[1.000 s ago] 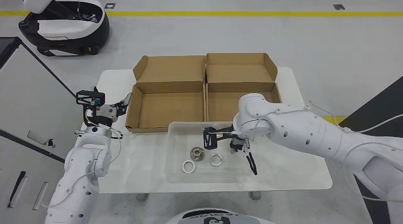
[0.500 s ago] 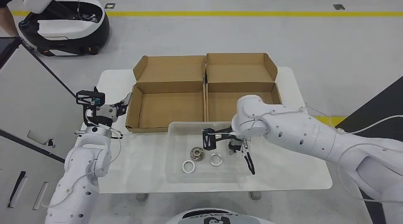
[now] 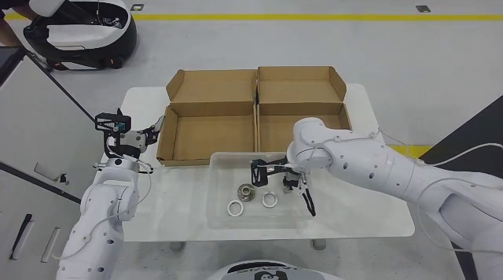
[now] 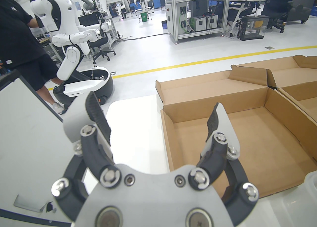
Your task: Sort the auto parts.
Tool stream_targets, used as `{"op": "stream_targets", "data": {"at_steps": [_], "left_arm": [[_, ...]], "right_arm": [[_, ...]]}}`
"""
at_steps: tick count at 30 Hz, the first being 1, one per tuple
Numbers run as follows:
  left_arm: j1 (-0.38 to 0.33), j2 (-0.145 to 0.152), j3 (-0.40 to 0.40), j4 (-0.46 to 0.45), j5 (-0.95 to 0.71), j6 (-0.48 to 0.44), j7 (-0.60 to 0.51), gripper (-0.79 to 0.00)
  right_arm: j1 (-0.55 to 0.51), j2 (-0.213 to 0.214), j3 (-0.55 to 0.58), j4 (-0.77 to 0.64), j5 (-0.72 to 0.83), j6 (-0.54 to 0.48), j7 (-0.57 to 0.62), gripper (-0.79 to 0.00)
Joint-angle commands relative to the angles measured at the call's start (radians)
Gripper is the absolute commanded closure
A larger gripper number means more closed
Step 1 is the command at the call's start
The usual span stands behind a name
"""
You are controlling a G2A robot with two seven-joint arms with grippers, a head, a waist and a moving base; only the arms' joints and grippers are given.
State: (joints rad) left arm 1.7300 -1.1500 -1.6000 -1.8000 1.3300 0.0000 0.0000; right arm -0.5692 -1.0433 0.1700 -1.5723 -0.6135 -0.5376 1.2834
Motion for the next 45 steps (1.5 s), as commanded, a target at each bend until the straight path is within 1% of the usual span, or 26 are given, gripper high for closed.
{"op": "stream_targets", "data": {"at_steps": [1,2,4,10,20,26,31,35,40,42,43,45], "left_arm": [[0.0,0.0,0.0,0.0,0.0,0.0,0.0,-0.785],[0.0,0.0,0.0,0.0,0.0,0.0,0.0,-0.785],[0.0,0.0,0.0,0.0,0.0,0.0,0.0,-0.785],[0.0,0.0,0.0,0.0,0.0,0.0,0.0,-0.785],[0.0,0.0,0.0,0.0,0.0,0.0,0.0,-0.785],[0.0,0.0,0.0,0.0,0.0,0.0,0.0,-0.785],[0.0,0.0,0.0,0.0,0.0,0.0,0.0,-0.785],[0.0,0.0,0.0,0.0,0.0,0.0,0.0,-0.785],[0.0,0.0,0.0,0.0,0.0,0.0,0.0,-0.785],[0.0,0.0,0.0,0.0,0.0,0.0,0.0,-0.785],[0.0,0.0,0.0,0.0,0.0,0.0,0.0,-0.785],[0.0,0.0,0.0,0.0,0.0,0.0,0.0,-0.785]], "right_arm": [[-0.001,-0.004,0.0,0.007,-0.002,-0.001,-0.001,-0.499],[-0.001,-0.006,0.0,0.011,0.0,-0.001,-0.001,-0.499],[-0.002,-0.01,0.0,0.017,0.0,0.0,0.0,-0.468],[-0.003,-0.023,0.0,0.032,0.002,0.009,0.009,-0.468],[-0.008,-0.037,0.0,0.057,-0.01,0.02,0.02,-0.431],[-0.001,-0.032,0.0,0.057,-0.001,0.019,0.019,-0.403],[-0.003,-0.023,0.0,0.048,0.002,0.024,0.024,-0.422],[-0.006,-0.016,0.0,0.044,0.005,0.027,0.027,-0.416],[-0.012,-0.012,0.0,0.048,0.007,0.025,0.025,-0.385],[-0.013,-0.011,0.0,0.052,0.007,0.023,0.023,-0.36],[-0.013,-0.012,0.0,0.054,0.007,0.023,0.023,-0.336],[-0.015,-0.013,0.0,0.058,0.007,0.022,0.022,-0.323]]}}
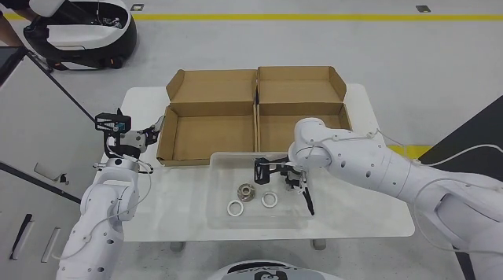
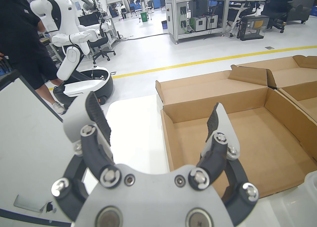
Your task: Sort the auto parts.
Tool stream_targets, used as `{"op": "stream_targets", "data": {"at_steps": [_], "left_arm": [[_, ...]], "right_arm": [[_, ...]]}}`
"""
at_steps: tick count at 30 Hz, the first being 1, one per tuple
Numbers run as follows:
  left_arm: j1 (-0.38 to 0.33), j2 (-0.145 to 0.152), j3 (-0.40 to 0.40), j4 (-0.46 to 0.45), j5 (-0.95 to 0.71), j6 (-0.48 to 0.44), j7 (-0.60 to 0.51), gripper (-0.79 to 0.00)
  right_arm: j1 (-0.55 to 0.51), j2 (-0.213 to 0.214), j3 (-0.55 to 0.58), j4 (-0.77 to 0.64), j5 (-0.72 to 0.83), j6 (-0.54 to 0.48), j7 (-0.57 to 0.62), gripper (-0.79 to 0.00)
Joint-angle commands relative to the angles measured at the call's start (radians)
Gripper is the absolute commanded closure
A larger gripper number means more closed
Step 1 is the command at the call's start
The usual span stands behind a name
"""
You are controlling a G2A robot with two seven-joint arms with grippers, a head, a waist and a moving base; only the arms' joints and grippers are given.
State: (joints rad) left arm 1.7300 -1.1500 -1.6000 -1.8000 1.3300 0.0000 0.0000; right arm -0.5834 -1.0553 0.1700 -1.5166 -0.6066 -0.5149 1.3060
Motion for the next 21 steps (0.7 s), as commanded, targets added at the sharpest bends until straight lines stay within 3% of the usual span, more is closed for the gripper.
{"op": "stream_targets", "data": {"at_steps": [1,9,11,13,21], "left_arm": [[0.0,0.0,0.0,0.0,0.0,0.0,0.0,-0.785],[0.0,0.0,0.0,0.0,0.0,0.0,0.0,-0.785],[0.0,0.0,0.0,0.0,0.0,0.0,0.0,-0.785],[0.0,0.0,0.0,0.0,0.0,0.0,0.0,-0.785],[0.0,0.0,0.0,0.0,0.0,0.0,0.0,-0.785]], "right_arm": [[-0.001,-0.001,0.0,0.003,0.0,-0.001,-0.001,-0.317],[-0.005,-0.009,0.0,0.017,0.003,-0.001,-0.001,-0.212],[-0.005,-0.011,0.0,0.019,0.005,-0.001,-0.001,-0.132],[-0.005,-0.012,0.0,0.021,0.006,0.0,0.0,0.0],[0.01,-0.013,0.0,0.019,0.026,-0.001,-0.001,0.0]]}}
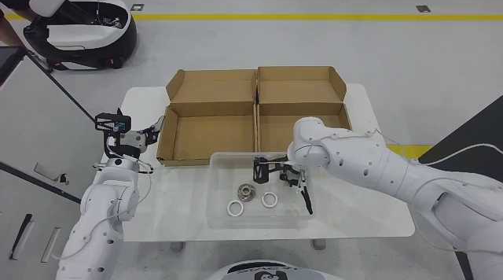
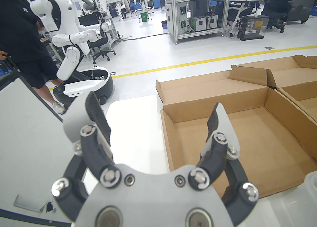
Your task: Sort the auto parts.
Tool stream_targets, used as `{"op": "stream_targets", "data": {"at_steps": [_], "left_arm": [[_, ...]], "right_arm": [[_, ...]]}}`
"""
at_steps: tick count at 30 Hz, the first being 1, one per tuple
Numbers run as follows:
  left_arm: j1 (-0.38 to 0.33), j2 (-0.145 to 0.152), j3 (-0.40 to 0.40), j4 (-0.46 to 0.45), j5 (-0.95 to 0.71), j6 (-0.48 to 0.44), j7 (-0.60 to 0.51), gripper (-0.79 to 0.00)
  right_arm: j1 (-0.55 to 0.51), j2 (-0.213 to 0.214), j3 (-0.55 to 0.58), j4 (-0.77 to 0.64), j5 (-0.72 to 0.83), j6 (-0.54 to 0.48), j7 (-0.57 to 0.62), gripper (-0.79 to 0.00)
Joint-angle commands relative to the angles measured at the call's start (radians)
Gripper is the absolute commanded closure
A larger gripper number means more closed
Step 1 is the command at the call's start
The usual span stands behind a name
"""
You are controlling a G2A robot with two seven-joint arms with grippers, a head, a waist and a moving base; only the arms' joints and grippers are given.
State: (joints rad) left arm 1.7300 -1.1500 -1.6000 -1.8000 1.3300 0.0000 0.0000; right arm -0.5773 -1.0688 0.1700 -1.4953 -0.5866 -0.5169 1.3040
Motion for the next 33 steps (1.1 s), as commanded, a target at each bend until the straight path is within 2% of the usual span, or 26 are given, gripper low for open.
{"op": "stream_targets", "data": {"at_steps": [1,12,18,28,33], "left_arm": [[0.0,0.0,0.0,0.0,0.0,0.0,0.0,-0.785],[0.0,0.0,0.0,0.0,0.0,0.0,0.0,-0.785],[0.0,0.0,0.0,0.0,0.0,0.0,0.0,-0.785],[0.0,0.0,0.0,0.0,0.0,0.0,0.0,-0.785],[0.0,0.0,0.0,0.0,0.0,0.0,0.0,-0.785]], "right_arm": [[0.009,0.002,0.0,-0.005,0.012,0.002,0.002,0.0],[0.053,0.027,0.0,-0.052,0.072,0.005,0.005,0.0],[0.108,0.054,0.0,-0.089,0.151,-0.01,-0.01,0.0],[0.247,0.154,0.0,-0.119,0.351,-0.104,-0.104,0.0],[0.301,0.222,0.0,-0.07,0.465,-0.205,-0.206,0.0]]}}
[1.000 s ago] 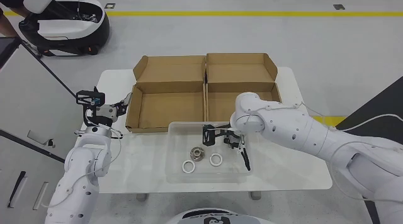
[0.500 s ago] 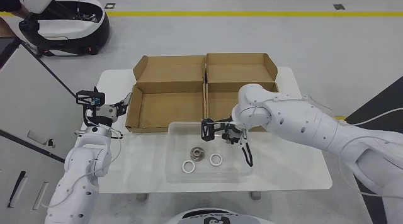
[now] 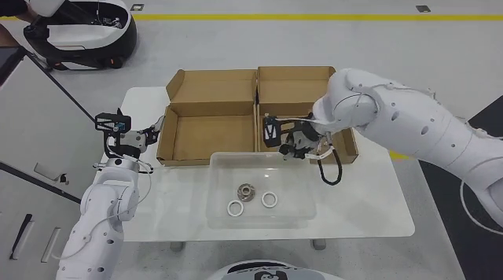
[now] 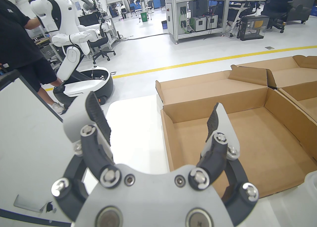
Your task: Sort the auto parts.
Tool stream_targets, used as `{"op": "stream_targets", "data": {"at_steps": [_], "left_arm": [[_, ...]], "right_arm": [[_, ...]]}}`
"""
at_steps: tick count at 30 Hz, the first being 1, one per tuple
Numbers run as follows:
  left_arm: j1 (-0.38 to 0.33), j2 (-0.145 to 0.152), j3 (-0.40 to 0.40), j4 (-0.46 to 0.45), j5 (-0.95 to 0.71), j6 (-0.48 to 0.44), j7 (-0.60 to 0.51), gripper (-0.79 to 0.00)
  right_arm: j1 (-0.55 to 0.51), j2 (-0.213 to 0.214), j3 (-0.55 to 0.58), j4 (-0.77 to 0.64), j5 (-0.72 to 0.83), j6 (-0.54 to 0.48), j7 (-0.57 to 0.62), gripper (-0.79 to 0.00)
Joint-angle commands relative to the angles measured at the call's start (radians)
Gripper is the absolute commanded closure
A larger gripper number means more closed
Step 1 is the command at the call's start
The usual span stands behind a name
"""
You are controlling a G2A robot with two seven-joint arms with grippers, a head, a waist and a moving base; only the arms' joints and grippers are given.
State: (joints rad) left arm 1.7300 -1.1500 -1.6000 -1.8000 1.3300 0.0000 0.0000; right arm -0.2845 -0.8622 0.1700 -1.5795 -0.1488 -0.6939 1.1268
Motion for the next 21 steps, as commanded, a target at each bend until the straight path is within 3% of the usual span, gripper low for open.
{"op": "stream_targets", "data": {"at_steps": [1,7,12,21], "left_arm": [[0.0,0.0,0.0,0.0,0.0,0.0,0.0,-0.785],[0.0,0.0,0.0,0.0,0.0,0.0,0.0,-0.785],[0.0,0.0,0.0,0.0,0.0,0.0,0.0,-0.785],[0.0,0.0,0.0,0.0,0.0,0.0,0.0,-0.785]], "right_arm": [[0.016,0.031,0.0,0.03,0.057,-0.063,-0.063,0.0],[0.009,0.113,0.0,0.098,0.148,-0.318,-0.319,0.0],[0.007,0.144,0.0,0.048,0.278,-0.318,-0.319,0.0],[0.007,0.144,0.0,0.048,0.278,-0.318,-0.319,0.0]]}}
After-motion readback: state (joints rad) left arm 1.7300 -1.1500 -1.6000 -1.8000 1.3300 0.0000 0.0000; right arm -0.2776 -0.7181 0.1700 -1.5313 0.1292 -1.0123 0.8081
